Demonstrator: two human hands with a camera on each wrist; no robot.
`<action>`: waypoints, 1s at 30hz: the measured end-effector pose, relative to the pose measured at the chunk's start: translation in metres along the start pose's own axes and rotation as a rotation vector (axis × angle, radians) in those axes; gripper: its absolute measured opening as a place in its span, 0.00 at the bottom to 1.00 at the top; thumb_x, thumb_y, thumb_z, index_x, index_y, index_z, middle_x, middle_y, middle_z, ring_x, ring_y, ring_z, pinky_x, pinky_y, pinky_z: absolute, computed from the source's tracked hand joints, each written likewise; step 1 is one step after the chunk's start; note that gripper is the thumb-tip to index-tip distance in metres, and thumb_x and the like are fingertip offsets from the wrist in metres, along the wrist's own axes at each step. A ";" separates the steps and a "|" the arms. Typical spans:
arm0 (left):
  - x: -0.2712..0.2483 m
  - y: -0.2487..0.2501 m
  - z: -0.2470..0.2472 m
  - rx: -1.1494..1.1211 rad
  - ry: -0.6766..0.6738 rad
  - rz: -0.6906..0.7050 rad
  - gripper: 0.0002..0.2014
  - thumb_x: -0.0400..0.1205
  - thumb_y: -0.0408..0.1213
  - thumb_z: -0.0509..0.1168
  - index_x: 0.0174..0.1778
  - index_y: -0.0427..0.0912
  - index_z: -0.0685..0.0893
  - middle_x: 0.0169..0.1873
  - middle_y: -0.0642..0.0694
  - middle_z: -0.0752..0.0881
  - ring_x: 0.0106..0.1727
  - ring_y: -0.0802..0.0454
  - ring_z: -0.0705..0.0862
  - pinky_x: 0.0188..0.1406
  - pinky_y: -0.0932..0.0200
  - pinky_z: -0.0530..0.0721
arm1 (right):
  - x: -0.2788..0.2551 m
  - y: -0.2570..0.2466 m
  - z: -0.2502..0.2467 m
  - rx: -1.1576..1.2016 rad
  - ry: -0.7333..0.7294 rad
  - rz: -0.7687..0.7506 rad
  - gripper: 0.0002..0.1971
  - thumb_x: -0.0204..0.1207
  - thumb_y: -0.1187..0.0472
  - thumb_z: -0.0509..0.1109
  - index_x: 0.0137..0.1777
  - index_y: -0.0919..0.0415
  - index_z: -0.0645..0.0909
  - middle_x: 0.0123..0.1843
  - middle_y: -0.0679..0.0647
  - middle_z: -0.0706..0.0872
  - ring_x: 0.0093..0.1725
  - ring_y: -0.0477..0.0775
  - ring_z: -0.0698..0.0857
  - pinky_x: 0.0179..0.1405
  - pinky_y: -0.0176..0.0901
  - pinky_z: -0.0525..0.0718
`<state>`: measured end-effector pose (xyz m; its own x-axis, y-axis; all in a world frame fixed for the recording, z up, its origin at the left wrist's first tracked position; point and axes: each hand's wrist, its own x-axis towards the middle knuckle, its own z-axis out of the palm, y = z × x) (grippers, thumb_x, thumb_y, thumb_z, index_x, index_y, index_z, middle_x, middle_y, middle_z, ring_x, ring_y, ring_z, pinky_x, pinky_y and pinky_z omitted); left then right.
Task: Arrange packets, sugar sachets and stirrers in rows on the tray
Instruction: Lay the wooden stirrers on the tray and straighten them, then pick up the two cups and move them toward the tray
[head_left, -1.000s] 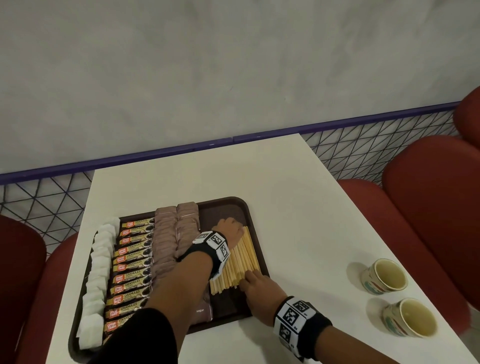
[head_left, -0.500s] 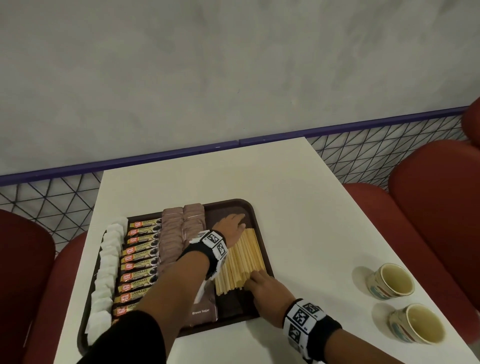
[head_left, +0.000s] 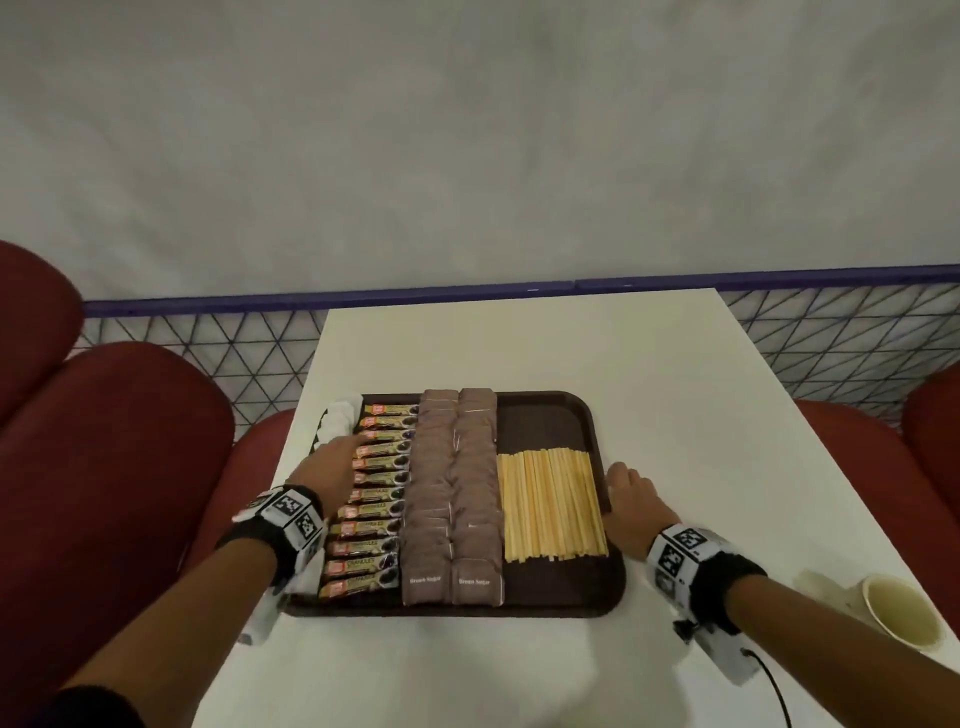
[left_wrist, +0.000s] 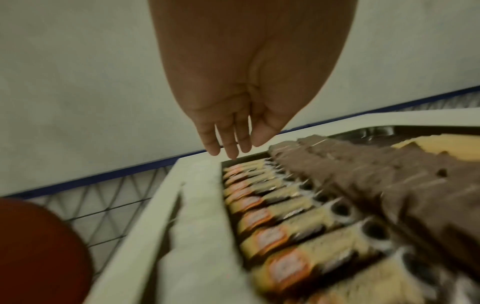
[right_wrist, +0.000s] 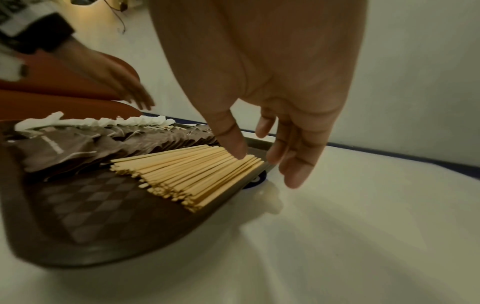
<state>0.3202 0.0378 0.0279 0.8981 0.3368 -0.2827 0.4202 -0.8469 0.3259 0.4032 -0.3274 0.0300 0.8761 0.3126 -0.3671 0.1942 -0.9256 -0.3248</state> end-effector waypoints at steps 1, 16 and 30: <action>-0.009 -0.019 -0.001 0.035 -0.001 -0.063 0.24 0.81 0.28 0.56 0.75 0.43 0.69 0.72 0.40 0.73 0.72 0.42 0.72 0.73 0.50 0.69 | -0.002 0.003 -0.001 0.026 -0.072 0.038 0.19 0.77 0.66 0.58 0.67 0.63 0.61 0.65 0.61 0.74 0.63 0.59 0.76 0.61 0.48 0.77; -0.056 -0.094 0.009 -0.068 -0.405 -0.433 0.14 0.85 0.36 0.57 0.56 0.31 0.83 0.36 0.44 0.81 0.33 0.53 0.79 0.29 0.69 0.77 | 0.004 0.018 0.026 0.348 -0.431 0.330 0.10 0.79 0.73 0.61 0.42 0.62 0.63 0.35 0.62 0.74 0.16 0.52 0.78 0.15 0.43 0.77; 0.025 -0.101 0.014 -0.372 0.010 -0.299 0.17 0.81 0.25 0.56 0.66 0.36 0.79 0.64 0.35 0.82 0.68 0.36 0.77 0.72 0.46 0.71 | 0.080 -0.034 0.010 0.429 0.097 0.292 0.24 0.78 0.71 0.60 0.74 0.59 0.68 0.58 0.67 0.84 0.49 0.62 0.83 0.44 0.42 0.80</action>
<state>0.2985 0.1260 -0.0244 0.7313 0.5487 -0.4050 0.6765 -0.5080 0.5332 0.4624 -0.2690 0.0030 0.9075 0.0144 -0.4197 -0.2445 -0.7946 -0.5558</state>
